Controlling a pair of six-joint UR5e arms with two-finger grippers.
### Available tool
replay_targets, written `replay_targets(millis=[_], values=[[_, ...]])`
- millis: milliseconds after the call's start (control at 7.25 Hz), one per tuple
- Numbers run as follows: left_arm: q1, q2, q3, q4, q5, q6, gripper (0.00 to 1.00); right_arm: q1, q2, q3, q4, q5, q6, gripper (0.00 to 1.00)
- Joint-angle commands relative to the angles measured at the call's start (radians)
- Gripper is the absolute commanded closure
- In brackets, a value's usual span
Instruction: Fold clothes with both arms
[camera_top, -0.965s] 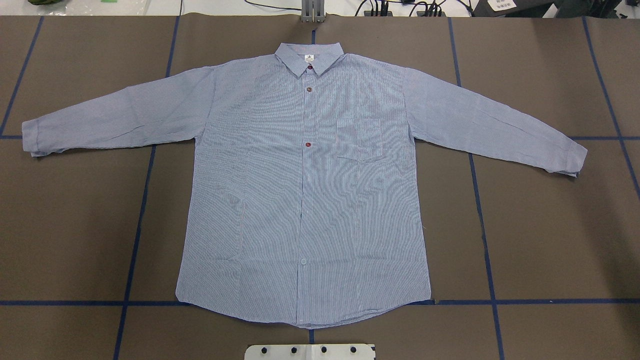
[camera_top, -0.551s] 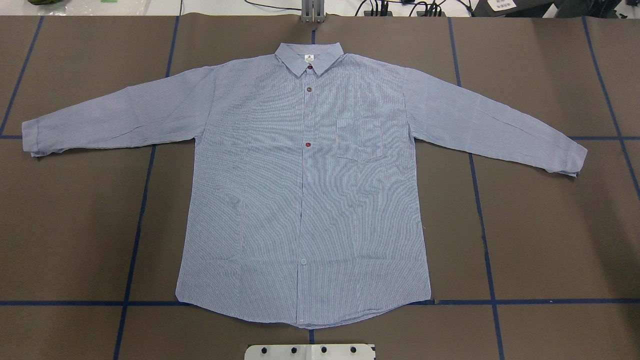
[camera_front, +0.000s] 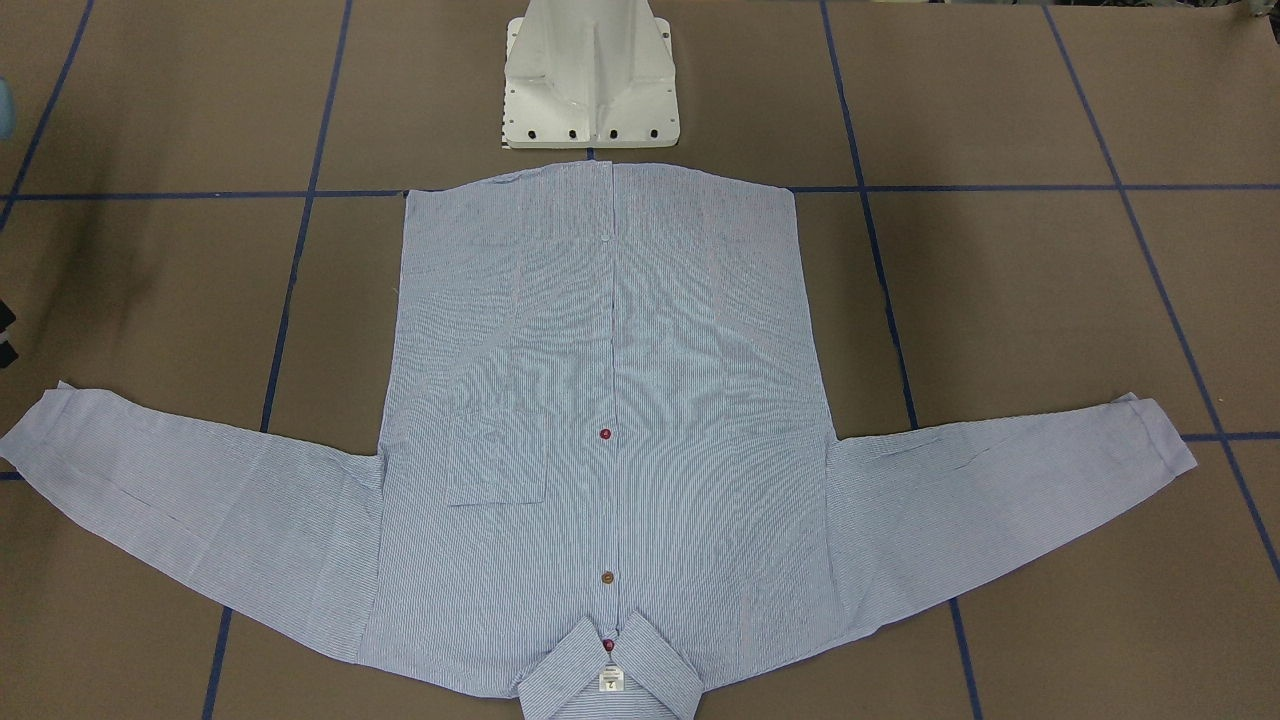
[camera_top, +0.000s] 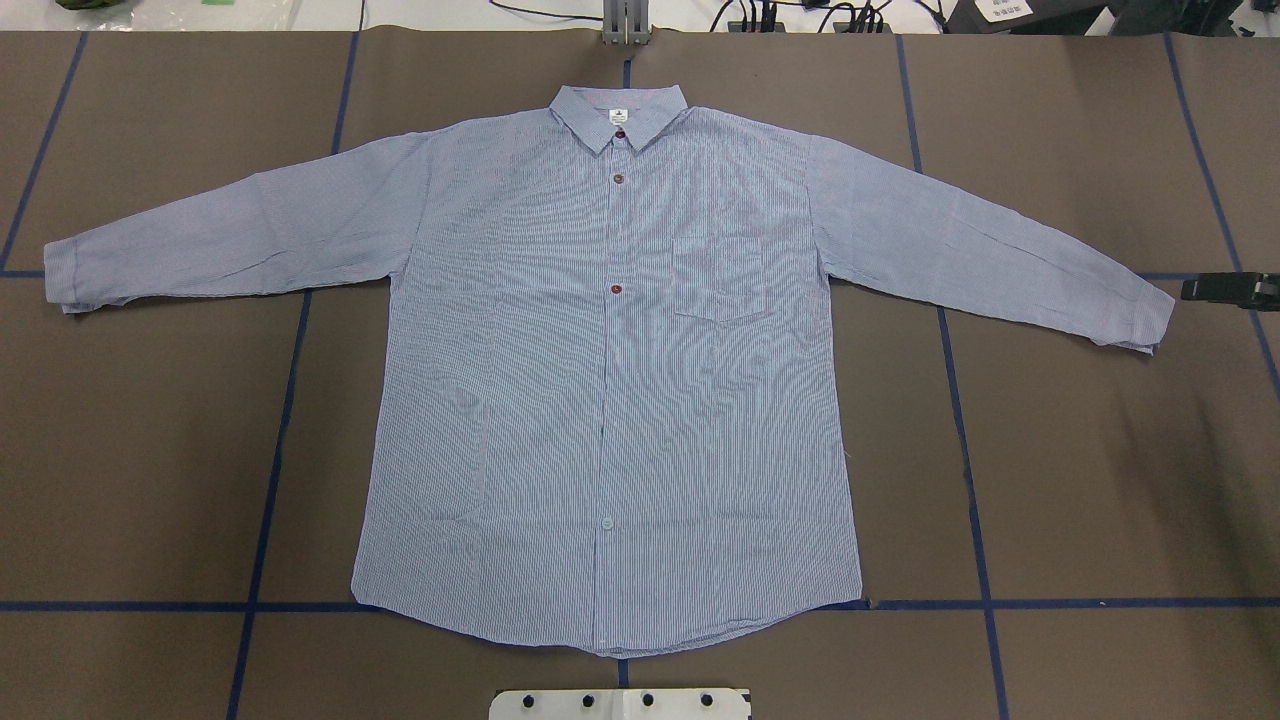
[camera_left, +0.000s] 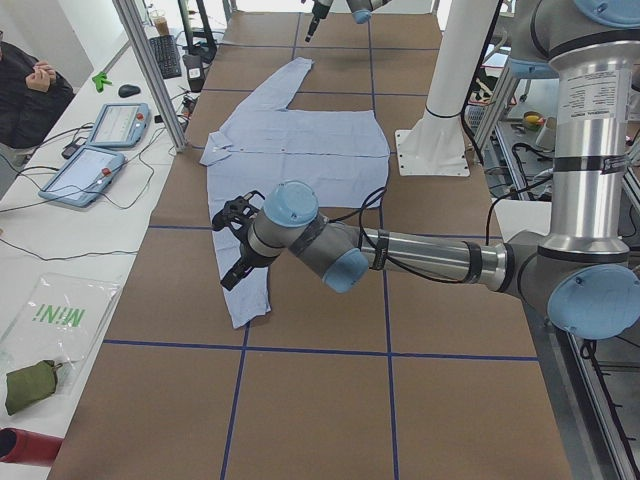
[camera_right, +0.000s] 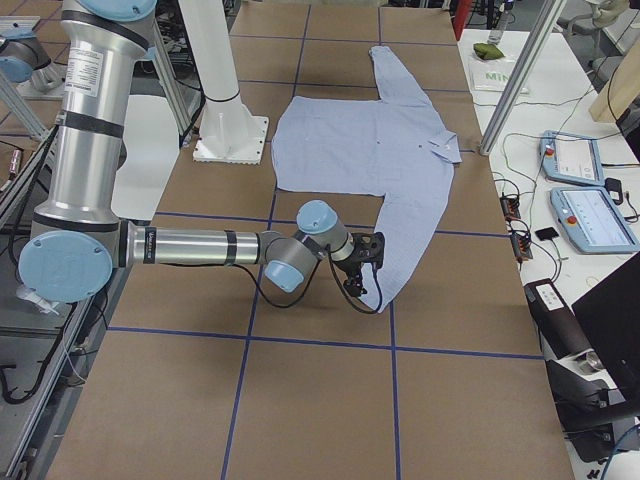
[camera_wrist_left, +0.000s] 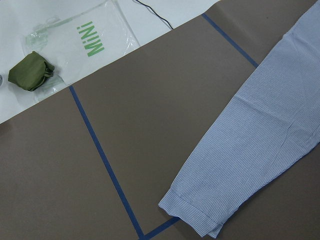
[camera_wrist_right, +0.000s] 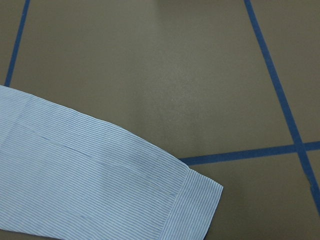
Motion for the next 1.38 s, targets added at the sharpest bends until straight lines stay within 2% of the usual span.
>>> replay_targets(millis=[0,138,414,965,1241], values=[[0.0,0.0,0.0,0.0,0.0,0.0,0.0,-0.072,0.001,-0.076,0.09,-0.088,0.086,0.03],[0.0,0.0,0.0,0.0,0.0,-0.001,0.0,-0.096,0.004,-0.109,0.156,-0.108,0.132,0.05],[0.0,0.0,0.002,0.0,0.0,0.0,0.0,-0.147,0.007,-0.12,0.169,-0.177,0.196,0.14],[0.0,0.002,0.002,0.0,0.0,0.002,0.0,-0.196,0.045,-0.184,0.19,-0.246,0.209,0.19],[0.0,0.002,0.002,0.0,0.0,0.002,0.0,-0.206,0.052,-0.192,0.192,-0.252,0.215,0.32]])
